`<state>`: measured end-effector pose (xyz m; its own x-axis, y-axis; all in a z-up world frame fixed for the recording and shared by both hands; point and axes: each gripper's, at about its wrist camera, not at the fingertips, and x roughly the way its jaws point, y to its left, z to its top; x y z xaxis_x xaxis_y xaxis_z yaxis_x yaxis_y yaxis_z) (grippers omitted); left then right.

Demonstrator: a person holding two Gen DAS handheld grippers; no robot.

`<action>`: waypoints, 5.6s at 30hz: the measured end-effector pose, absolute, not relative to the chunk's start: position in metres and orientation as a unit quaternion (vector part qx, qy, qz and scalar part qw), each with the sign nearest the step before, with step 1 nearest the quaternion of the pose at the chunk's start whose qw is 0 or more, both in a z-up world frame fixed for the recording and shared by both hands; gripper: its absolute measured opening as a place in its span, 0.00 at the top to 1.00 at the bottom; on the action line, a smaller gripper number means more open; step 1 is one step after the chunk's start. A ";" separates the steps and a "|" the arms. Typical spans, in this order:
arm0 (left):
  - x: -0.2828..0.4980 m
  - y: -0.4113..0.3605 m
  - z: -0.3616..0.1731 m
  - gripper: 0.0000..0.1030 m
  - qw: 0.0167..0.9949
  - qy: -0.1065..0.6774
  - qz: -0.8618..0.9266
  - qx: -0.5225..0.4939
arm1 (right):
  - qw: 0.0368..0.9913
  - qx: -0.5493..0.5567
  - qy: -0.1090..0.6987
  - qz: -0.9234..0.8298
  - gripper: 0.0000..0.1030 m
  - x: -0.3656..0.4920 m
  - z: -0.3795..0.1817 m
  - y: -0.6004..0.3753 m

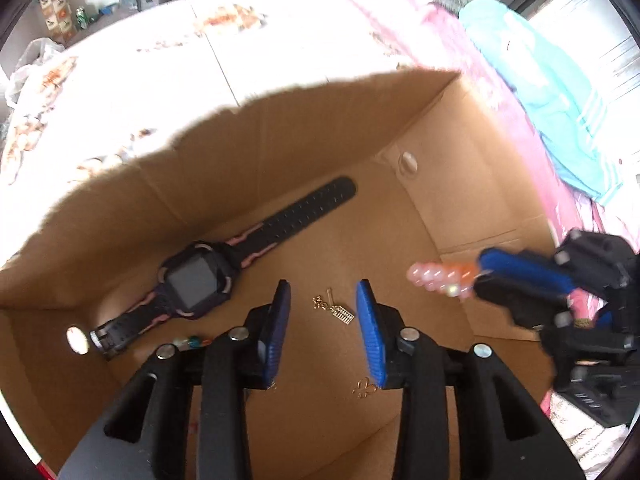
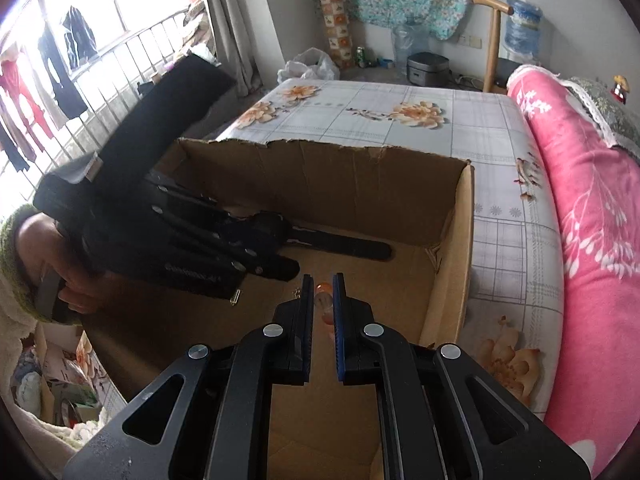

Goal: Organize jewelry

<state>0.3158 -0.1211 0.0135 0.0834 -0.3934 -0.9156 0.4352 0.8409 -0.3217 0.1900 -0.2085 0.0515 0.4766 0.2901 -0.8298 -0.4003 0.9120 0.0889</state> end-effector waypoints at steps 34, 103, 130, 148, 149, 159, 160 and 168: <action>0.037 -0.044 0.047 0.20 0.867 0.419 -0.270 0.017 | 0.931 0.057 0.335 0.131 0.20 -0.028 0.088 -0.228; 0.058 -0.059 -0.044 0.05 0.869 0.464 -0.156 0.072 | 0.879 -0.080 0.457 0.111 0.91 0.028 -0.029 -0.163; 0.048 -0.063 -0.021 0.33 0.886 0.386 -0.250 0.049 | 0.890 0.032 0.440 0.114 0.90 0.018 -0.020 -0.197; 0.074 -0.089 -0.039 0.82 0.874 0.407 -0.246 0.094 | 0.888 0.065 0.441 0.113 0.90 0.022 -0.026 -0.208; 0.074 -0.090 -0.039 0.83 0.874 0.407 -0.246 0.097 | 0.888 0.066 0.440 0.113 0.90 0.022 -0.026 -0.209; 0.073 -0.095 -0.038 1.00 0.875 0.399 -0.248 0.118 | 0.891 0.084 0.433 0.108 0.90 0.017 -0.027 -0.218; 0.072 -0.095 -0.037 1.00 0.875 0.397 -0.250 0.119 | 0.891 0.085 0.432 0.107 0.90 0.016 -0.026 -0.219; 0.062 -0.091 -0.019 1.00 0.877 0.389 -0.266 0.099 | 0.897 0.100 0.419 0.103 0.90 0.005 -0.021 -0.229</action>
